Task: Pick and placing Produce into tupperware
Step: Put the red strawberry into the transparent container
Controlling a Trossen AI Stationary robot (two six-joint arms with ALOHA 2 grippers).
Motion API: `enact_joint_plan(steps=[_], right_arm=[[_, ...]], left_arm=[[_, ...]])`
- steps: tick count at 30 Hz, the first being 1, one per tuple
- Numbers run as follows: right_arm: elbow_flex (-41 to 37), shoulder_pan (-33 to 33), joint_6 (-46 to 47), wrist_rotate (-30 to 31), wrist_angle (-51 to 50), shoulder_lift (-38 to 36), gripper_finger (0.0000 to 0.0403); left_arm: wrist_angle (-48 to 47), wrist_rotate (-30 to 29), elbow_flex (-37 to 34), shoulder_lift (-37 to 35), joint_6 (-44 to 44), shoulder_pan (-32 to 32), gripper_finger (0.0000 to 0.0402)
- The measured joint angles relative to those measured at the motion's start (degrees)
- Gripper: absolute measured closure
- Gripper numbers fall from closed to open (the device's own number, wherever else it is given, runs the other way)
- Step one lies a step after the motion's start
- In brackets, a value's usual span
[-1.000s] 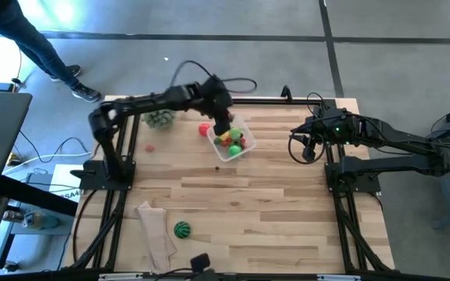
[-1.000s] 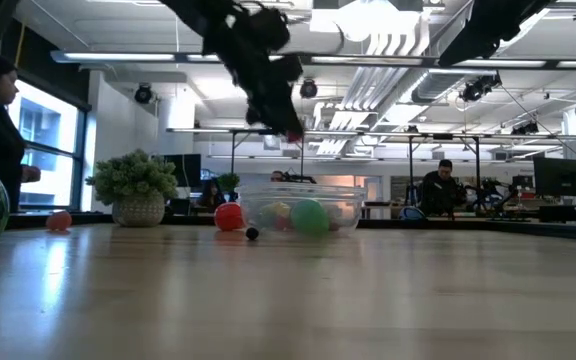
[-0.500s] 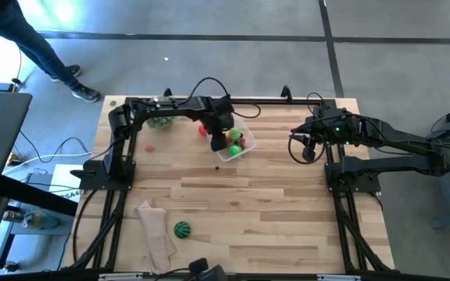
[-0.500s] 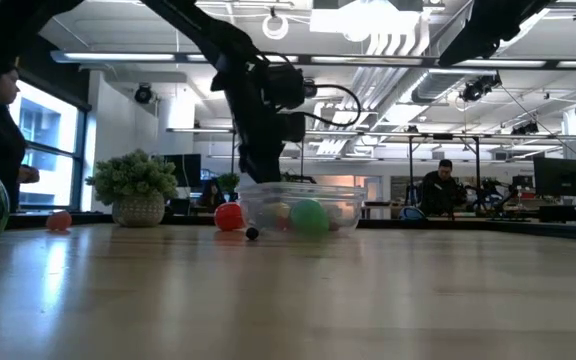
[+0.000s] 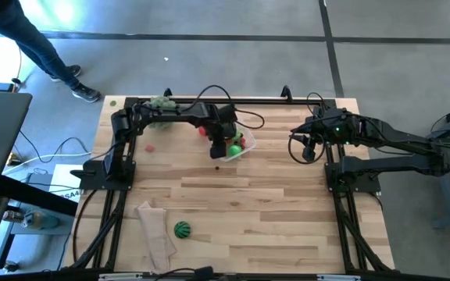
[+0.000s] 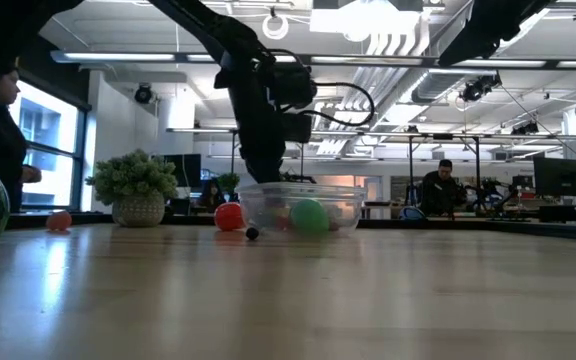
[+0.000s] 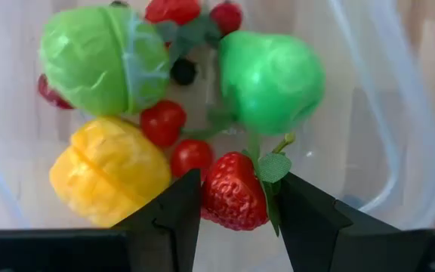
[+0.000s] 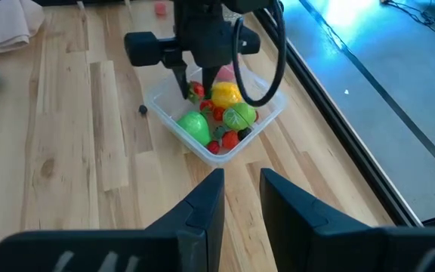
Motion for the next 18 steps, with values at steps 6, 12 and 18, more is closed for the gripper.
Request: enact_joint_plan(steps=[6,12,18], right_arm=[[0.00,0.00,0.00,-0.02,0.00,0.02,0.0327],[-0.02,0.00,-0.02,0.00,0.00,0.00,0.0327],[0.00,0.00,0.00,0.00,0.00,0.01,0.0327]], left_arm=[[-0.58,0.09,-0.02,0.00,0.10,-0.17,0.0259],[0.06,-0.69,-0.02,0.00,-0.08,-0.20,0.0259],[0.16,-0.72,-0.02,0.00,-0.10,-0.17,0.0259]])
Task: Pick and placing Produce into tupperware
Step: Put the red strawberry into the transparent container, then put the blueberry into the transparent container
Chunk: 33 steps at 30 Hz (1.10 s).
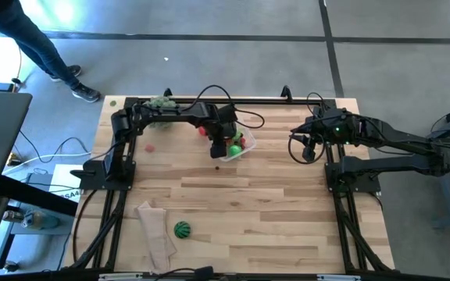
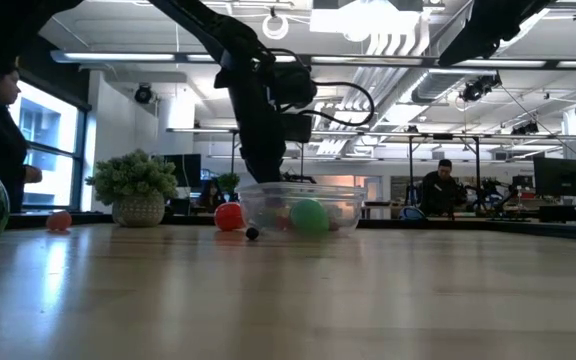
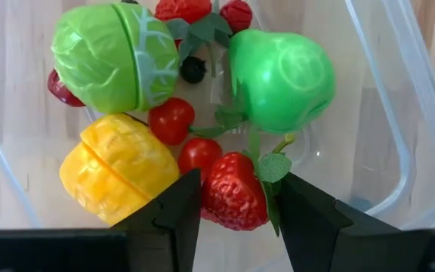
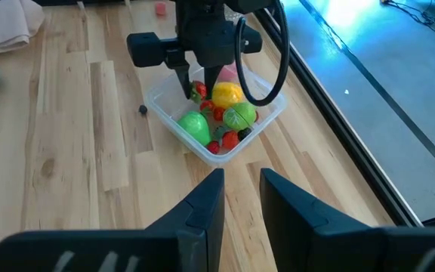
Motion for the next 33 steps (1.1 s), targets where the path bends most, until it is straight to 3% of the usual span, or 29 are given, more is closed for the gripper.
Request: enact_joint_plan(steps=[8,18,23,27,33], right_arm=[[-0.01,0.00,0.00,-0.01,0.00,-0.01,0.0327],[0.00,0.00,0.00,-0.01,0.00,0.00,0.0327],[0.00,0.00,0.00,0.00,0.00,-0.01,0.0327],[0.00,0.00,-0.01,0.00,0.00,-0.01,0.0327],[0.00,0.00,-0.02,0.00,0.00,-0.01,0.0327]], left_arm=[[-0.03,0.09,0.00,0.00,-1.07,0.00,0.0255],[-0.10,0.03,0.00,0.00,-2.84,0.00,0.0184],[-0.51,0.68,0.02,-0.03,-2.94,0.00,0.0169],[-4.03,4.46,2.36,-0.42,-3.70,0.00,0.0172],[-16.83,5.87,11.13,-0.52,-8.03,-0.05,0.0187]])
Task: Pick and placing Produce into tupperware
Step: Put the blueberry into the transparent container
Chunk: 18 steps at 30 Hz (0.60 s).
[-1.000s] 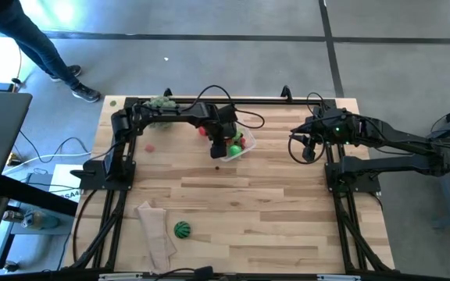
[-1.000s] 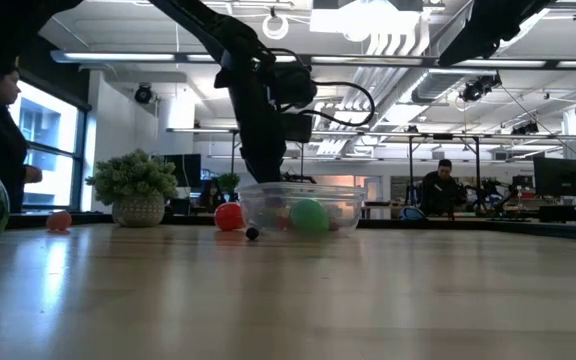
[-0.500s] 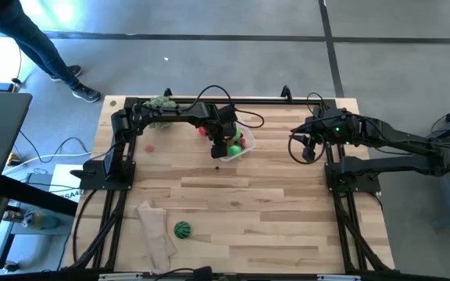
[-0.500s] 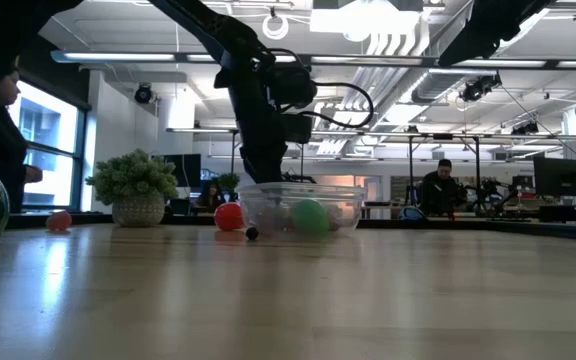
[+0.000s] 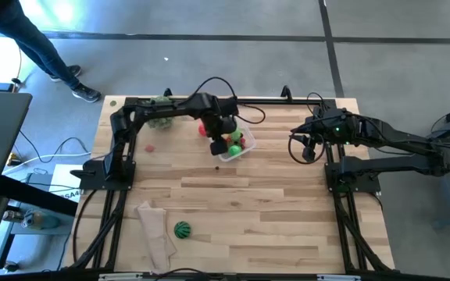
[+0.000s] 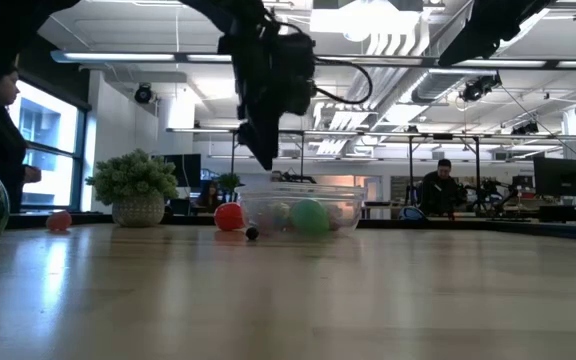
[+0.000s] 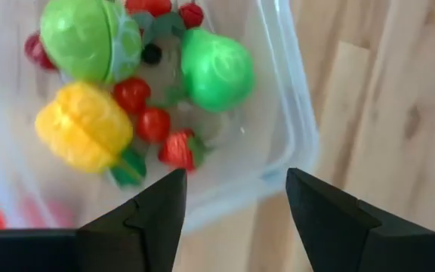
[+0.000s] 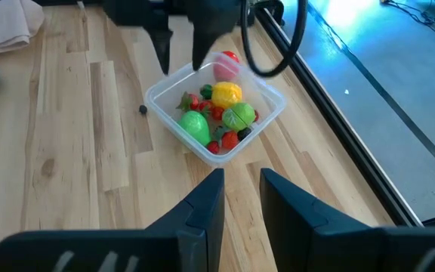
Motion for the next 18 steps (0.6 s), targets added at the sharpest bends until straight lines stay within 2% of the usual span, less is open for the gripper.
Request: enact_joint_plan(steps=[9,12,18], right_arm=[[0.00,0.00,0.02,0.00,0.00,0.02,0.0327],[0.00,0.00,0.02,-0.01,0.00,0.01,0.0327],[0.00,0.00,0.00,0.00,0.00,0.02,0.0327]], left_arm=[[-20.96,0.74,9.63,0.00,-7.58,-2.18,0.0191],[-25.47,1.08,9.71,-0.51,-8.32,-3.86,0.0193],[-27.61,1.27,7.46,-3.93,-7.38,-9.24,0.0202]])
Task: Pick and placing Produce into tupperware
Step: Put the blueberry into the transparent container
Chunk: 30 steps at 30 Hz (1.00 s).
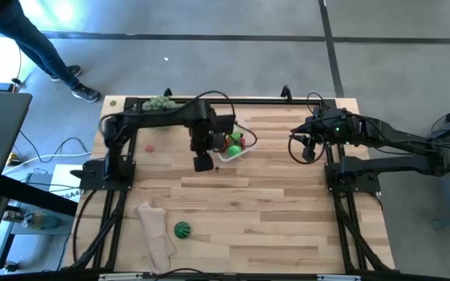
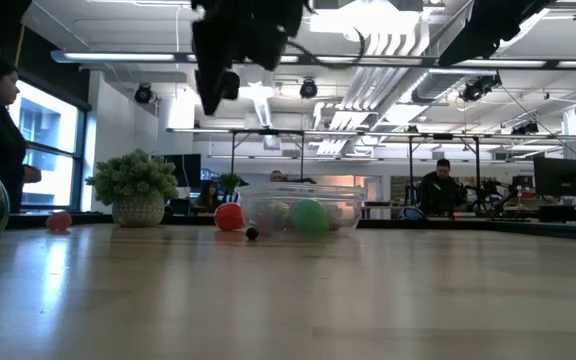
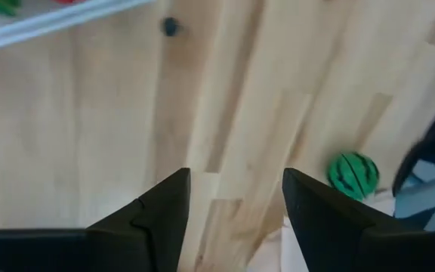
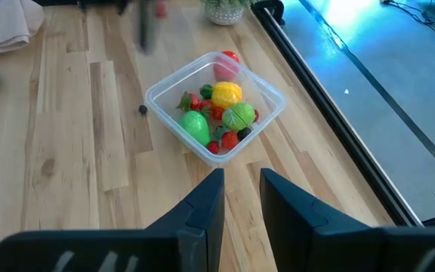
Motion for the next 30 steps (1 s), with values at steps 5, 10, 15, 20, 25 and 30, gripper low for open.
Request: enact_joint_plan(steps=[5,10,15,20,25,30], right_arm=[[0.00,0.00,0.02,-0.01,0.00,-0.01,0.0327],[0.00,0.00,0.02,-0.02,0.00,-0.02,0.0327],[0.00,0.00,0.02,-0.01,0.00,-0.01,0.0327],[0.00,0.00,0.02,-0.02,0.00,0.00,0.0327],[0.00,0.00,0.01,0.00,0.00,-0.02,0.0327],[0.00,0.00,0.02,0.00,0.00,-0.02,0.0327]], left_arm=[[2.17,-1.73,-3.52,-6.89,-0.03,-4.49,0.0211],[10.50,-8.08,-11.72,-17.70,-1.49,-7.67,0.0220],[31.84,-11.49,-29.83,-32.65,-2.41,-8.87,0.0224],[61.01,-11.68,-54.69,-45.71,-1.97,-8.70,0.0224],[84.06,-11.62,-73.38,-47.81,3.11,-8.70,0.0224],[92.18,-11.95,-79.42,-44.22,3.05,-7.49,0.0224]])
